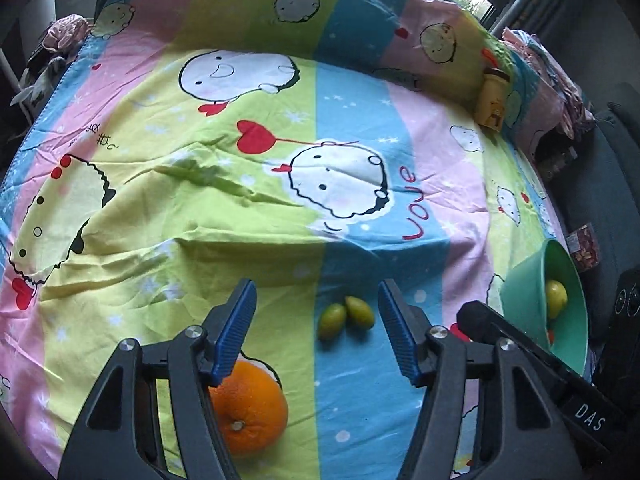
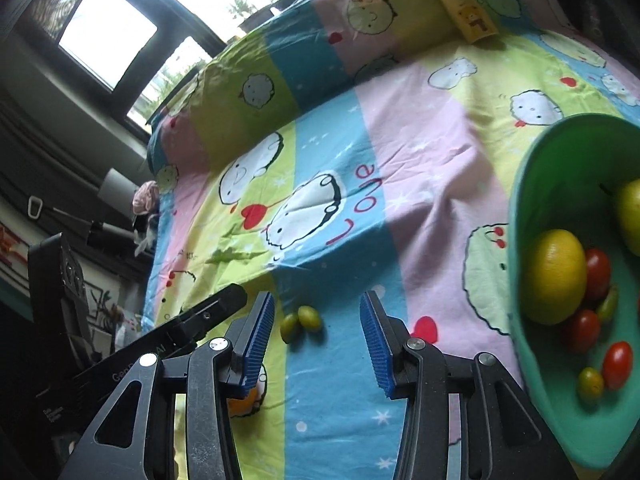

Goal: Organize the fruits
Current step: 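Move both grippers back to the remaining green olives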

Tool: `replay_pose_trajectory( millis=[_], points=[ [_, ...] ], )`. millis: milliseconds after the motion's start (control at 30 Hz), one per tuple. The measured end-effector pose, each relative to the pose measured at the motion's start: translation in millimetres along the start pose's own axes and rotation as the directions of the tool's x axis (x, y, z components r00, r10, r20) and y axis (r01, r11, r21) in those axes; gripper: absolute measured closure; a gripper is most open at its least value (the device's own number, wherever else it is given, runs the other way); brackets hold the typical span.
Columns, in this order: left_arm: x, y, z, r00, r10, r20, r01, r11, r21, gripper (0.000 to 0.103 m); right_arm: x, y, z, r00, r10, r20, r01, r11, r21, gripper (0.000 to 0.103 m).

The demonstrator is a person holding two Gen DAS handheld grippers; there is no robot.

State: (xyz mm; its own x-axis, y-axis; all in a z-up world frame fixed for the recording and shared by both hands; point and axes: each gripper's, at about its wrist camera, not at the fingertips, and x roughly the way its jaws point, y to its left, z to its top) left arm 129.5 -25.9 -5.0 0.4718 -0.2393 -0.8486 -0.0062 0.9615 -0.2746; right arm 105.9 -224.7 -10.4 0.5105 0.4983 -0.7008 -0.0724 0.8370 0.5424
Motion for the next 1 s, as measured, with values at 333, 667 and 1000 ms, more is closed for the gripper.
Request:
replay_pose_trajectory(
  millis=[333, 667, 1000],
  points=[
    [35, 9, -5, 0.991, 0.054, -0.126, -0.054, 0.999, 0.004, 0.061, 46, 3, -2, 0.994, -0.041, -0.103, 0.035, 0.998, -0.056, 0.071],
    [27, 25, -7, 0.99, 0.036, -0.14, -0.039, 0.999, -0.025, 0.061, 59, 2, -3, 0.99, 0.009, -0.141, -0.015, 0.999, -0.04, 0.077],
    [27, 31, -8, 0.99, 0.035, -0.139, -0.042, 0.998, -0.049, 0.064, 73, 5, -5, 0.987, -0.021, -0.159, 0.013, 0.999, -0.052, 0.077]
  ],
)
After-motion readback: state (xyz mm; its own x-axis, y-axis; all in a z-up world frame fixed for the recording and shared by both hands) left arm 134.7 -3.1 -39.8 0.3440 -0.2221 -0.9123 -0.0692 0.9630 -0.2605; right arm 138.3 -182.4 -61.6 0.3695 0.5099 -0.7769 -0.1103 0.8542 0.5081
